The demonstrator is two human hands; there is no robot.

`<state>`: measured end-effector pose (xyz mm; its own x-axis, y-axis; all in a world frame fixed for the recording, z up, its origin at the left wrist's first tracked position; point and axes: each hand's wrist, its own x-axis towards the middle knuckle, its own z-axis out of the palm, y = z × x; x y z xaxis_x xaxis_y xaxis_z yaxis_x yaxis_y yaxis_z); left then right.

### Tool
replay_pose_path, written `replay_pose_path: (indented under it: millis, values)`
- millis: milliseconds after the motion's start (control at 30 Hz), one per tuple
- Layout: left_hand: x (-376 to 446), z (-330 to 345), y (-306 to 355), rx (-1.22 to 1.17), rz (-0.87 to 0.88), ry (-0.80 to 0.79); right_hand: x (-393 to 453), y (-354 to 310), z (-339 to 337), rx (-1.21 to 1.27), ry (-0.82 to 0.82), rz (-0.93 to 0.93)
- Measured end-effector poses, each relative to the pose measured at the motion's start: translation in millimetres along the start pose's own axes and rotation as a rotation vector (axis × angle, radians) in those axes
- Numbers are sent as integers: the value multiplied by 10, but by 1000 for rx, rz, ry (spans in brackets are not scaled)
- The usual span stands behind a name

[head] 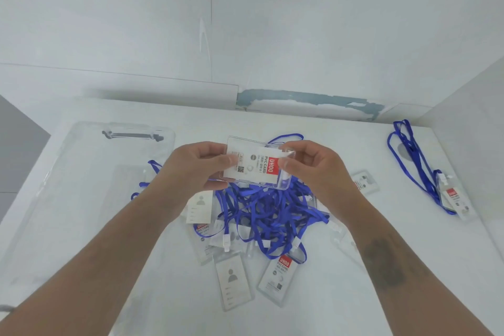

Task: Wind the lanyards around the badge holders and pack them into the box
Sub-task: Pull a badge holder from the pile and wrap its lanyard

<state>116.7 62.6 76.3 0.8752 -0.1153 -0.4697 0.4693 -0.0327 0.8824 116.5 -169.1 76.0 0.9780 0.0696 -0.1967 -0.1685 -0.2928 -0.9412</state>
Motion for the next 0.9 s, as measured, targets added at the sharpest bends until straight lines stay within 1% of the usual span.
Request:
replay_pose_path:
  millis: [100,167,233,267,333,367,400,467,500,567,667,733,800,833,900]
  values:
    - [-2,44,56,-26,-9,-109,16,-7,-40,46,-17,10]
    - [4,79,69,-45,-8,-152,33,6,-43,90,-19,30]
    - [30,98,73,-121,-10,-145,54,24,-34,184,-45,55]
    - [41,107,79,-187,-11,-134,63,45,-17,272,-57,76]
    - [75,129,98,-348,-22,-88,67,104,57,422,-35,163]
    - [88,139,103,-418,-30,-55,43,142,121,427,-21,215]
    - [109,148,102,-465,-31,-22,0,173,197,345,-25,242]
    - [161,172,83,-439,-14,18,-129,230,354,23,-106,200]
    - [178,186,67,-382,-3,31,-178,241,430,-130,-153,182]
    - [202,238,25,-249,12,56,-237,200,527,-347,-231,163]
    - [212,300,-21,-91,43,117,-248,12,575,-706,-287,28]
    - [213,301,-67,47,75,155,-246,-164,538,-852,-292,-54]
    - [199,287,-103,193,104,158,-238,-346,457,-923,-280,-101]
    - [192,271,-126,238,103,150,-216,-418,410,-946,-263,-116]
    - [172,239,-148,248,56,106,-138,-529,285,-951,-219,-112]
